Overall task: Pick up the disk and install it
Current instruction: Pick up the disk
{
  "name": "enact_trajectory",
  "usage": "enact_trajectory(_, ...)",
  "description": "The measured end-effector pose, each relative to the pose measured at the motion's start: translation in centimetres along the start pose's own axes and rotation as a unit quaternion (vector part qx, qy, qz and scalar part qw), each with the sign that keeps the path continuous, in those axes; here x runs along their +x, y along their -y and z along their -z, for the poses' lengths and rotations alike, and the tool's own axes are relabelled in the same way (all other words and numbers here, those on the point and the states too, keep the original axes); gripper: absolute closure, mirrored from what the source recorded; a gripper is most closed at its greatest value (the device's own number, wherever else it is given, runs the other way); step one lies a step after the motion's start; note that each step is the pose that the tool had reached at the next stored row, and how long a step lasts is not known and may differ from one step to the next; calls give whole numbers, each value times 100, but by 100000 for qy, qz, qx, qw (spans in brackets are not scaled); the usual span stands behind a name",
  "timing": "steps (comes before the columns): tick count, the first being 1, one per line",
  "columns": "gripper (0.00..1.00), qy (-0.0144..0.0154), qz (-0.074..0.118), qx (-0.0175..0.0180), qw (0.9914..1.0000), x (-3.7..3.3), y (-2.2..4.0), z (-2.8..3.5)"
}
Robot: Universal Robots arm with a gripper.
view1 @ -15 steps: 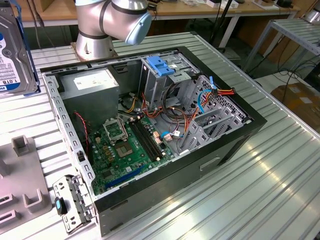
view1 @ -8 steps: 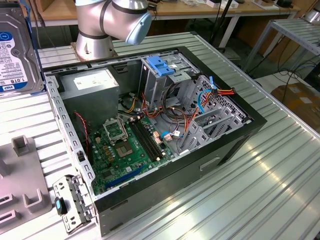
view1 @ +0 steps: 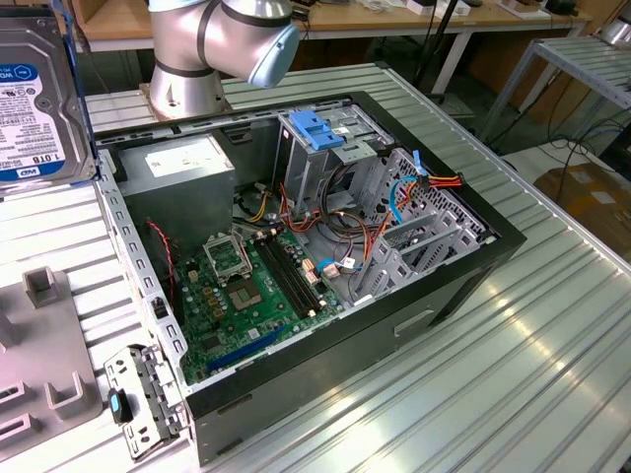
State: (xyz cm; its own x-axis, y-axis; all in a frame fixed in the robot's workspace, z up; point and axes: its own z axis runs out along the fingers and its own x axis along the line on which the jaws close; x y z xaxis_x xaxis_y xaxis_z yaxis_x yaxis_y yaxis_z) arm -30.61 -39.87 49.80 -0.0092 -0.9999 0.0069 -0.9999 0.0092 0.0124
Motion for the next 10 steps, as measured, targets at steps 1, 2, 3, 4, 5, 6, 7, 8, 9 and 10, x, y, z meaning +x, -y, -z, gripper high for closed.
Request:
enact_trajectory(1, 63, 1, 0, 3, 100000, 0, 7, -1)
enact_trajectory(2, 63, -1, 1, 0, 100000, 2, 59, -7)
enact_trajectory(3, 63, 1, 2, 4, 100000, 3, 96, -12)
enact_trajectory(4, 63, 3, 3, 7, 100000, 4, 132, -17)
enact_trajectory(5, 63, 3, 2, 7, 100000, 5, 159, -21)
enact_trajectory(6, 63, 0, 1, 8, 100000, 5, 177, -23)
enact_trajectory(7, 63, 3, 3, 9, 100000, 6, 184, -24)
enact_trajectory(8, 63, 1, 2, 7, 100000, 6, 192, -25)
enact_trajectory(9, 63, 1, 1, 8, 100000, 6, 204, -27)
enact_trajectory(10, 63, 2, 2, 9, 100000, 6, 213, -28)
